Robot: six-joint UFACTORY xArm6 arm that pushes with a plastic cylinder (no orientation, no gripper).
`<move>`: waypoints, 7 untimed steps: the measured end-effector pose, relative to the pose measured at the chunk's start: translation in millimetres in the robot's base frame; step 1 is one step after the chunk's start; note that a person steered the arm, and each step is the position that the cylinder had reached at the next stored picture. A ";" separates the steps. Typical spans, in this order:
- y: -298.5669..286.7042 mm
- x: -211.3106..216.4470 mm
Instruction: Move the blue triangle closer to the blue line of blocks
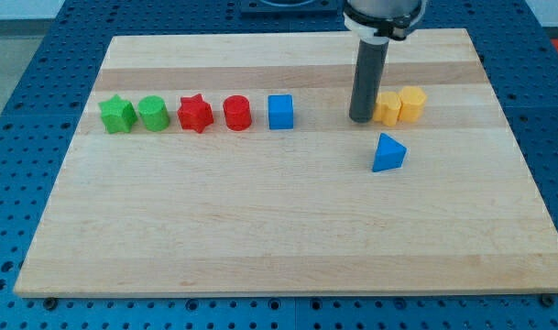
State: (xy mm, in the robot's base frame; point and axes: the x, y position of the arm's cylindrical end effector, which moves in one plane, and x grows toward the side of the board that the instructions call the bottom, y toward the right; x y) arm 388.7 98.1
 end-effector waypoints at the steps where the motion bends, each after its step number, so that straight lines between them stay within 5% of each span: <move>1: 4.3 22.0; 3: 39.9 35.3; 5: 56.5 113.6; 7: 42.0 135.9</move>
State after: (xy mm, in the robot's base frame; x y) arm 524.6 140.1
